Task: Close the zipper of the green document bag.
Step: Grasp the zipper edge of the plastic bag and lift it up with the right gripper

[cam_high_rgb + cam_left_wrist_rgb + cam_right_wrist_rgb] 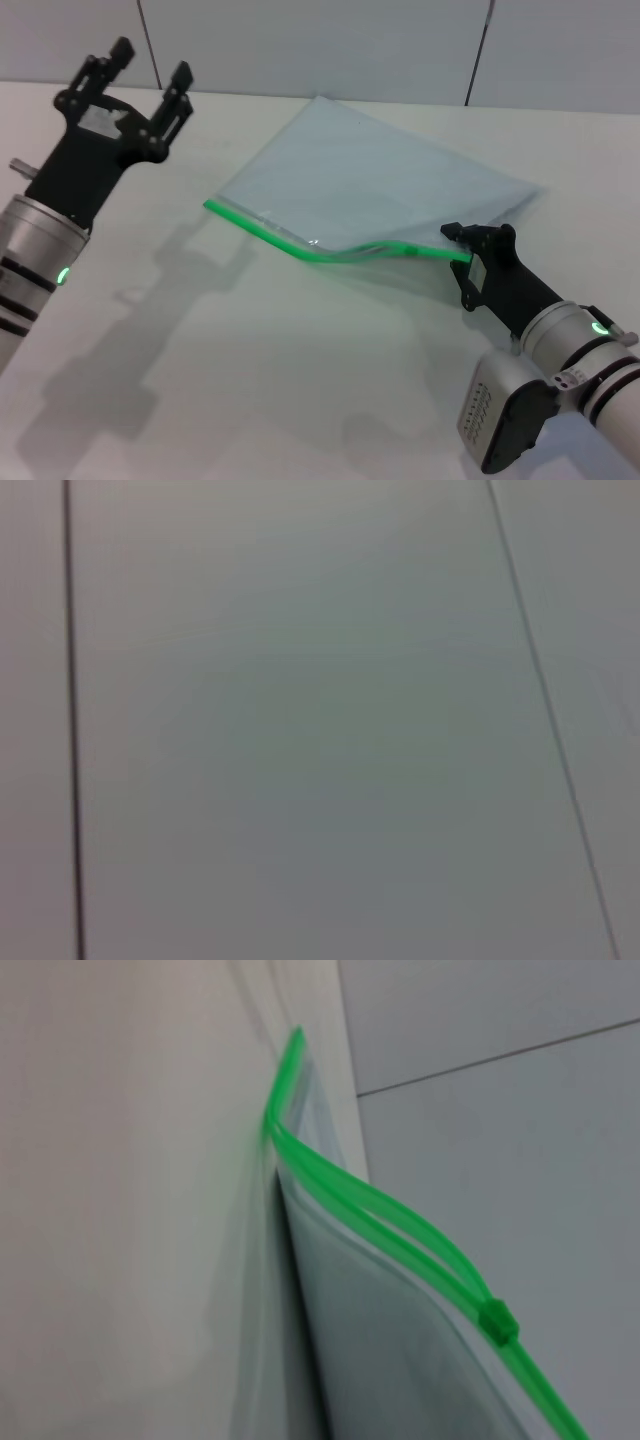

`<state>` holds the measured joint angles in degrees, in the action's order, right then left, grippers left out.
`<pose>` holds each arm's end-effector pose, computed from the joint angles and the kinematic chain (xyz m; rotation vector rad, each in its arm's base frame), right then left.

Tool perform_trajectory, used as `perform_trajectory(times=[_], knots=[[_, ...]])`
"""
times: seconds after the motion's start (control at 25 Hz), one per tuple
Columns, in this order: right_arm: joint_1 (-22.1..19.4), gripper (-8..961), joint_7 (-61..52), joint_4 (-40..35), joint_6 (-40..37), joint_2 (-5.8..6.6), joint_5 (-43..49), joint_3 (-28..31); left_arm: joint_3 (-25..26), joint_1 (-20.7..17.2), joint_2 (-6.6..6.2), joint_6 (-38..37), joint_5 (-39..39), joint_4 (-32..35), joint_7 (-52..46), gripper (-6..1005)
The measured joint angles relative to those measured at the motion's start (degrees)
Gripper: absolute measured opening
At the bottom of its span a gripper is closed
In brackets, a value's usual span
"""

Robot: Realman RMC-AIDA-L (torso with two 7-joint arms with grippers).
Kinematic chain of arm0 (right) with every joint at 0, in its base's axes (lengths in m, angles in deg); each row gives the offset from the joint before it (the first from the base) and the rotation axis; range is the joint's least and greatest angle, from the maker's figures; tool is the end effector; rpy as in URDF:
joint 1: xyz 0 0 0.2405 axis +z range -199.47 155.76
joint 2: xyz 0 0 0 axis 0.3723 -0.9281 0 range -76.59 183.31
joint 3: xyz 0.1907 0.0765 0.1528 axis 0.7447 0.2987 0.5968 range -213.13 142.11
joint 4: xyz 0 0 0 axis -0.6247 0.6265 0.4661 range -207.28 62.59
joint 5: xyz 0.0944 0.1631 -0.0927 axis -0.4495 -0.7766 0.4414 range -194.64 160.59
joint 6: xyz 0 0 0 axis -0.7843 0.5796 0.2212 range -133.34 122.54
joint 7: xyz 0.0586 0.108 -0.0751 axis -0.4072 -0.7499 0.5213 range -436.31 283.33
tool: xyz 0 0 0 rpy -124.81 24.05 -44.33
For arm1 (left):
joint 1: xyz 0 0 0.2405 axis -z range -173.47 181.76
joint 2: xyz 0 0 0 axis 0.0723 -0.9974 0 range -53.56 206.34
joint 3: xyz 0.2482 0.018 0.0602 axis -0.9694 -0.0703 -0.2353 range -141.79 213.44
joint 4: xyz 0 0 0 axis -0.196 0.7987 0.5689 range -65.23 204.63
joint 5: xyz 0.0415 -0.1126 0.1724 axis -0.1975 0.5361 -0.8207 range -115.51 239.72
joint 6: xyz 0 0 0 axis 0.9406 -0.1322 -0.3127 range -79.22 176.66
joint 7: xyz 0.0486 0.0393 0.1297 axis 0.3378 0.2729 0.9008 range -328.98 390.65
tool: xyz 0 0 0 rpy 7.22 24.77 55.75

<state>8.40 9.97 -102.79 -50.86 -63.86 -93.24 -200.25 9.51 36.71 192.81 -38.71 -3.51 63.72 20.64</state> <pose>0.2632 0.3193 -0.1236 -1.9587 -0.7963 -0.2902 -0.2790 0.3367 0.0053 -1.7214 -0.1926 -0.9325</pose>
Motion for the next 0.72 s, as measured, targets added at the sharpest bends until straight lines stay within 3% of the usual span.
perform_trajectory(times=[0.36,0.52,0.72], knots=[[1.17,53,-0.49,-0.62,0.08,0.14,1.30,-0.06,0.03,4.23,0.18,11.25,-14.32,-0.14,8.10,678],[1.87,54,-0.60,-1.67,0.03,0.19,1.63,-0.06,-0.10,4.96,0.35,12.76,-15.80,-0.66,12.01,642],[2.39,54,-0.63,-2.14,-0.16,0.24,1.69,-0.06,-5.26,6.42,0.48,14.36,-18.08,-0.78,15.64,578]])
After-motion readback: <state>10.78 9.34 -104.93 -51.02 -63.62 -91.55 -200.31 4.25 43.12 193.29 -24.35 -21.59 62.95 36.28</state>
